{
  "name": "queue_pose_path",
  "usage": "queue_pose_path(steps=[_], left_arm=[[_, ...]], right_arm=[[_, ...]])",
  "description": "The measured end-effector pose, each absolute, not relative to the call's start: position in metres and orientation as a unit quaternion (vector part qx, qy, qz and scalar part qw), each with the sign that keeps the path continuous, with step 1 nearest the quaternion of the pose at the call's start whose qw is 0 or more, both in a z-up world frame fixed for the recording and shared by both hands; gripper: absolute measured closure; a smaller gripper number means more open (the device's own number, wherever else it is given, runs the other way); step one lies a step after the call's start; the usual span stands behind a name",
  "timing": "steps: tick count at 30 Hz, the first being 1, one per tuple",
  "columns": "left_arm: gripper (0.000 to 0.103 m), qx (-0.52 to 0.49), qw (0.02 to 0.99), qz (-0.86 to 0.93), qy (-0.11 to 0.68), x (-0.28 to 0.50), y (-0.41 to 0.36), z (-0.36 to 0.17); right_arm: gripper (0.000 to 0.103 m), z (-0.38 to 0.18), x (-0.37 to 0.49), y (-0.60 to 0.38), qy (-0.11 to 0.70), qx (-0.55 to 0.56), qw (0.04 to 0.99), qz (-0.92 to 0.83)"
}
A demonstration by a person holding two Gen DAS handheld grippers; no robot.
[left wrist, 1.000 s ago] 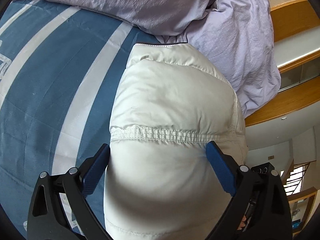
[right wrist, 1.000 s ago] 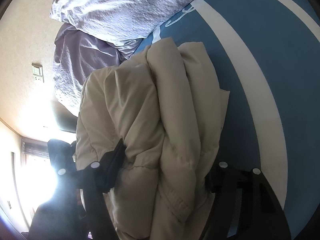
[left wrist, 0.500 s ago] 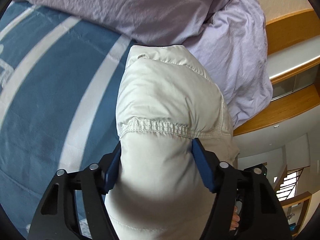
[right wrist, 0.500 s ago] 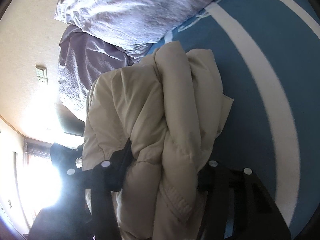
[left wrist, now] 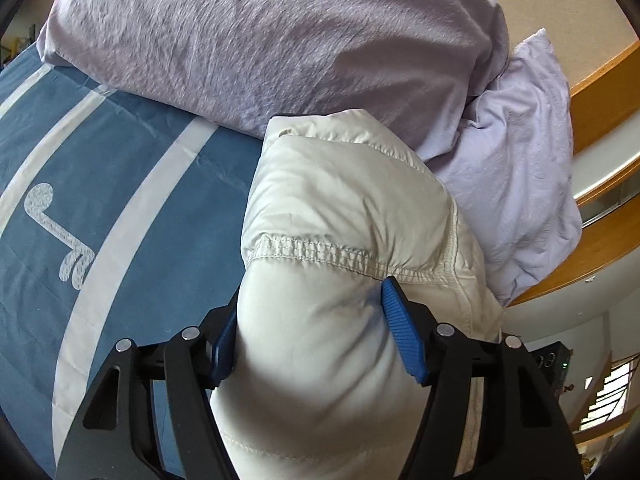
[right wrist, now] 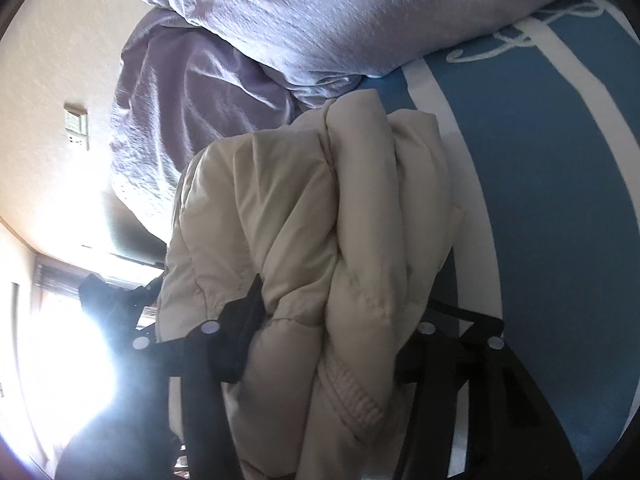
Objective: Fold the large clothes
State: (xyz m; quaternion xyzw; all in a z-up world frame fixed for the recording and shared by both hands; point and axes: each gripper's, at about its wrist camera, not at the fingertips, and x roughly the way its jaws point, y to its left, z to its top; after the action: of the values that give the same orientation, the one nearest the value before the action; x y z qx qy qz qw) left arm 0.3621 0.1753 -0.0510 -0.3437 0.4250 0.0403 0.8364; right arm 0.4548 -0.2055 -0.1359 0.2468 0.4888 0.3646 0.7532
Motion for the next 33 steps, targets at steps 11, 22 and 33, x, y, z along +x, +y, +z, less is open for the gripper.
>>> queue_pose_path(steps=[11, 22, 33], left_arm=[[0.016, -0.175, 0.894, 0.108, 0.397, 0.356, 0.144, -0.019], [0.012, -0.118, 0.909, 0.077, 0.392, 0.369, 0.102, -0.017], [0.011, -0.103, 0.91, 0.079, 0.394, 0.37, 0.081, -0.031]], right_arm=[[0.029, -0.104, 0.439, -0.216, 0.469, 0.19, 0.808, 0.303], [0.032, -0.05, 0.412, -0.19, 0.356, 0.091, 0.888, 0.276], [0.056, -0.044, 0.398, -0.137, 0.307, -0.007, 0.909, 0.282]])
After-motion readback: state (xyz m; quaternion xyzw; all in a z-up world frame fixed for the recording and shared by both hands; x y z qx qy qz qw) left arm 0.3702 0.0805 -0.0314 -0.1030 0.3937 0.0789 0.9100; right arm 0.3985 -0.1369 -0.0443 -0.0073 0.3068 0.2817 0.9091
